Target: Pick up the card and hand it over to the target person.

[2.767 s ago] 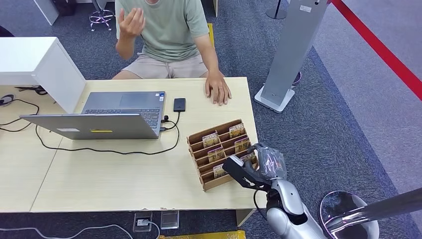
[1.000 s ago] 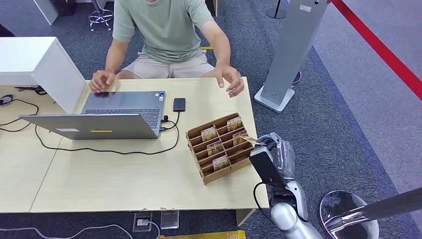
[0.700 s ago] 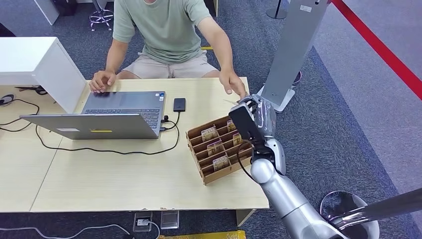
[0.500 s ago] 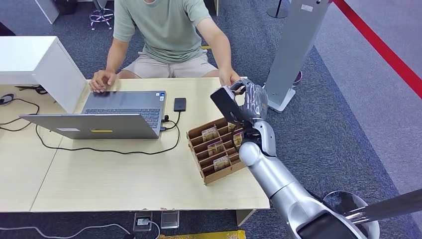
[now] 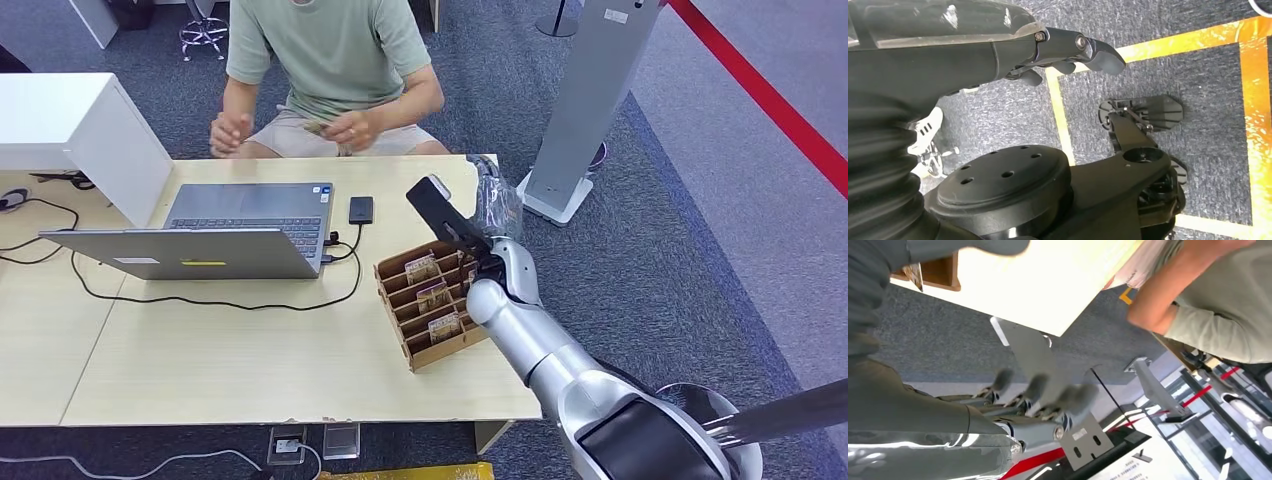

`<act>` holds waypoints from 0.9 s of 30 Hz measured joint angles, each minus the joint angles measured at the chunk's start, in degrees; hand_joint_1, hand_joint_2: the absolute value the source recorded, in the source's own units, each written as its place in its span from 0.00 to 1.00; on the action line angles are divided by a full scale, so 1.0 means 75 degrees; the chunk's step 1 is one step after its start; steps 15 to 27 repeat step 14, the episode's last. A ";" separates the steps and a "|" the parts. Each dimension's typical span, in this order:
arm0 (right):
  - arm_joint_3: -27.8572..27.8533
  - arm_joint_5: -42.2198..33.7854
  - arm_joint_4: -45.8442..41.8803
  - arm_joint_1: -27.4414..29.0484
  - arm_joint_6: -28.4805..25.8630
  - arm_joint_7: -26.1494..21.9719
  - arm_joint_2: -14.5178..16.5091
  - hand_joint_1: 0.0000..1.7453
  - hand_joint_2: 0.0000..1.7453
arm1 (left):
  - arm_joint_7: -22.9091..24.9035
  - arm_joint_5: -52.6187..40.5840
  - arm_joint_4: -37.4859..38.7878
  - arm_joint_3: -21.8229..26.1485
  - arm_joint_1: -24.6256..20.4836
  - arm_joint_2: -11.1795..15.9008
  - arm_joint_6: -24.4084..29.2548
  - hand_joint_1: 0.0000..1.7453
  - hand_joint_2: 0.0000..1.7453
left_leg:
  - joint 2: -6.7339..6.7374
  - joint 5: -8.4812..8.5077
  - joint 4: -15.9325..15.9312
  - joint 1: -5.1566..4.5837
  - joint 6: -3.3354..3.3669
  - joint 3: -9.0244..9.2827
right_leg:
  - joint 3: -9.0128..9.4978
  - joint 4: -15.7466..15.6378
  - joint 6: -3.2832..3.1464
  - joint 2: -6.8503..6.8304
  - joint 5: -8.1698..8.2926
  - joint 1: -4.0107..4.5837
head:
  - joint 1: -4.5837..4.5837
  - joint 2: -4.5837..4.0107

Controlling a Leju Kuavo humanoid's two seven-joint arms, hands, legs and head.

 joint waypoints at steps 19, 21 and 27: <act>-0.0135 -0.3235 -0.7679 0.4449 0.0526 -0.0814 -0.2618 0.00 1.00 | -0.0185 0.0243 -0.0027 0.0155 0.0220 0.0036 0.0050 0.00 1.00 | -0.0065 -0.0014 0.0012 0.0001 0.0012 -0.0007 | 0.0018 -0.0013 0.0011 -0.0069 -0.0024 0.0000 | 0.0000 0.0000; -0.0135 -0.3235 -0.7679 0.4449 0.0526 -0.0814 -0.2618 0.00 1.00 | -0.0185 0.0243 -0.0027 0.0155 0.0220 0.0036 0.0050 0.00 1.00 | -0.0065 -0.0014 0.0012 0.0001 0.0012 -0.0007 | 0.0018 -0.0013 0.0011 -0.0069 -0.0024 0.0000 | 0.0000 0.0000; -0.0135 -0.3235 -0.7679 0.4449 0.0526 -0.0814 -0.2618 0.00 1.00 | -0.0185 0.0243 -0.0027 0.0155 0.0220 0.0036 0.0050 0.00 1.00 | -0.0065 -0.0014 0.0012 0.0001 0.0012 -0.0007 | 0.0018 -0.0013 0.0011 -0.0069 -0.0024 0.0000 | 0.0000 0.0000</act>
